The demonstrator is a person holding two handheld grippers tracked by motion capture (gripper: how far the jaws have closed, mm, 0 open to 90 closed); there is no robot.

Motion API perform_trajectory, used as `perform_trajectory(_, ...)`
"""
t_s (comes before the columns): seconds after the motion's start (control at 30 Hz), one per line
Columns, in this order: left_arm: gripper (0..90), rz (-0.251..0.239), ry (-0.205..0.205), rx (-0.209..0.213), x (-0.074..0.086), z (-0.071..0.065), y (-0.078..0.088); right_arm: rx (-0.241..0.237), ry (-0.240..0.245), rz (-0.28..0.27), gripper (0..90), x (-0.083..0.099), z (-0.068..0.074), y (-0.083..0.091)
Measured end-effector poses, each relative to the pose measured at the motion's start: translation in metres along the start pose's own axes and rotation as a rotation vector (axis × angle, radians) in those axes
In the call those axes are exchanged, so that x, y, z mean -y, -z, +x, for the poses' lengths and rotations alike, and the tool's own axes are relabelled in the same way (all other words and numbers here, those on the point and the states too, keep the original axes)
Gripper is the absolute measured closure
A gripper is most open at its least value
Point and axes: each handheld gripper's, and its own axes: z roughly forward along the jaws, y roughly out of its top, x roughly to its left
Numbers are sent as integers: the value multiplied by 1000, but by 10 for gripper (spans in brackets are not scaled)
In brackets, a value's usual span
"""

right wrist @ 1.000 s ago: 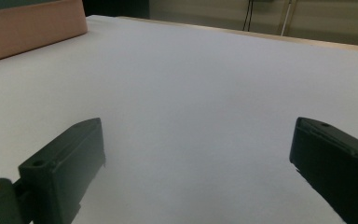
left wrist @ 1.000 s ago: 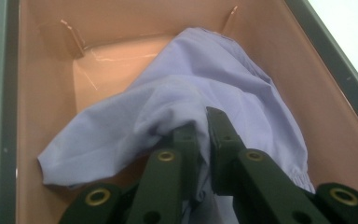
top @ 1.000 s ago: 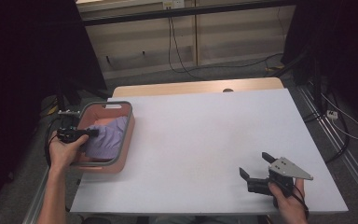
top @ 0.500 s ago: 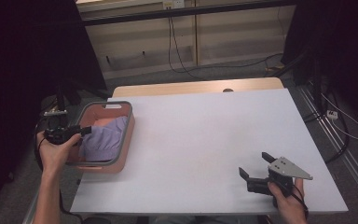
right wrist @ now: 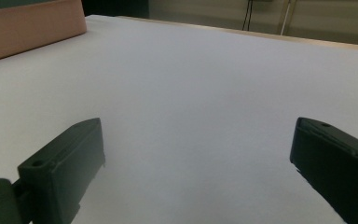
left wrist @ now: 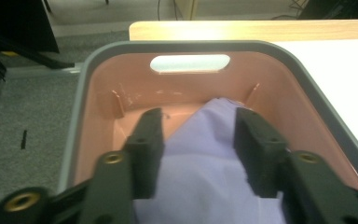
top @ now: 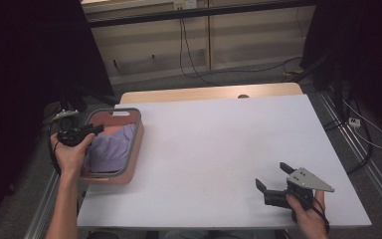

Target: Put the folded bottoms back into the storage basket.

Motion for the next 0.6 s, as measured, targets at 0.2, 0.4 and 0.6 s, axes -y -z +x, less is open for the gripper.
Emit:
perform_trajectory(0.2, 866, 100, 24, -51, 1, 4, -23, -1, 3, -1, 28, 0, 0, 0)
perform_trajectory(0.4, 900, 209, 20, -35, 8, 8, -28, 2, 0, 1, 28, 0, -1, 1)
perform_trajectory(0.6, 900, 295, 26, -25, 13, 8, -33, 3, 0, 1, 28, 0, 0, 0)
